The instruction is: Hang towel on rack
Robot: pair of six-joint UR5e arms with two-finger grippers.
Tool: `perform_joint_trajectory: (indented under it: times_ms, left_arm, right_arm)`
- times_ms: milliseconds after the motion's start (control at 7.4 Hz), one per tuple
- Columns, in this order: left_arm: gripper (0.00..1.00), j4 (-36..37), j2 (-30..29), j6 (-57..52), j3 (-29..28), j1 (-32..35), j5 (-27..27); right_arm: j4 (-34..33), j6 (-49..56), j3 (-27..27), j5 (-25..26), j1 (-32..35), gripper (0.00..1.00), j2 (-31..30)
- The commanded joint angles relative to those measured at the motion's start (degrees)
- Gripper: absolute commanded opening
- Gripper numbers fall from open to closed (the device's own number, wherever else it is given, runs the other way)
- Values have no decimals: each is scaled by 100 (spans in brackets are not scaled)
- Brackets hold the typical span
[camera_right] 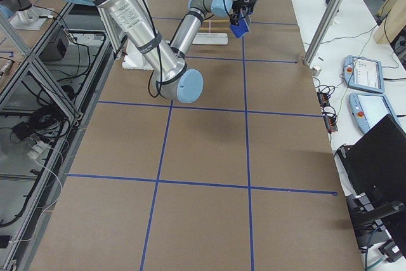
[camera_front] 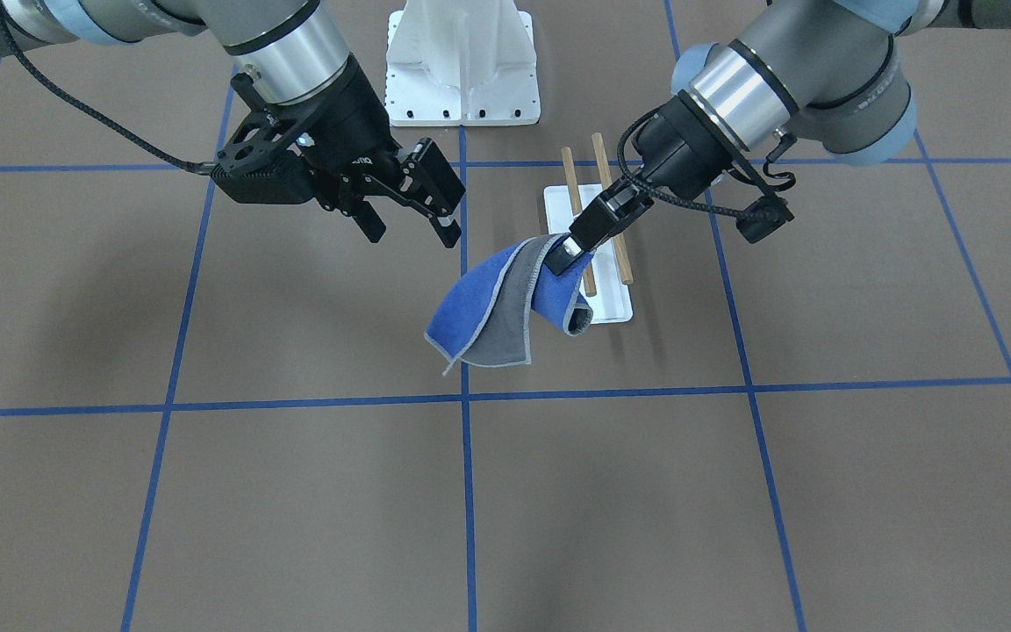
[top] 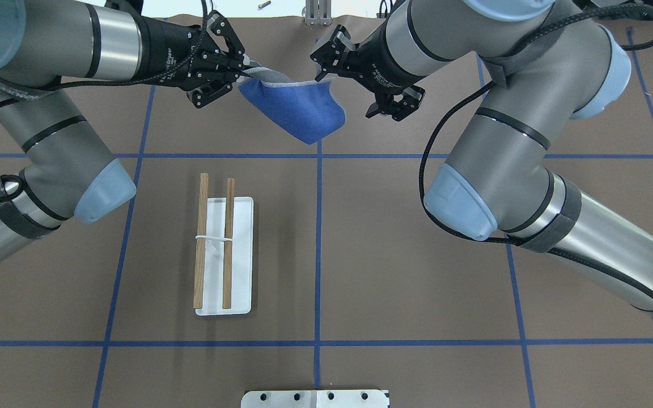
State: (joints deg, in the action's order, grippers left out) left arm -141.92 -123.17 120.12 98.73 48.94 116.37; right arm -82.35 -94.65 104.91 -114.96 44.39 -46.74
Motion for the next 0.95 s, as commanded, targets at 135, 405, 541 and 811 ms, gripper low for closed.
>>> perform_joint_trajectory:
  times_ms: [135, 405, 541, 811]
  left_arm:
    - [0, -344, 283, -2839, 164, -16, -26]
    - [0, -704, 748, -4551, 260, -34, -70]
    - [0, -731, 777, -5028, 252, -43, -88]
    - [0, -697, 803, -6353, 208, -43, -105]
  right_arm:
    - [8, 322, 221, 0, 113, 100, -220]
    - [17, 692, 363, 0, 202, 100, -397]
    - [17, 711, 363, 0, 202, 100, -397]
    - [17, 859, 355, 0, 280, 100, -397]
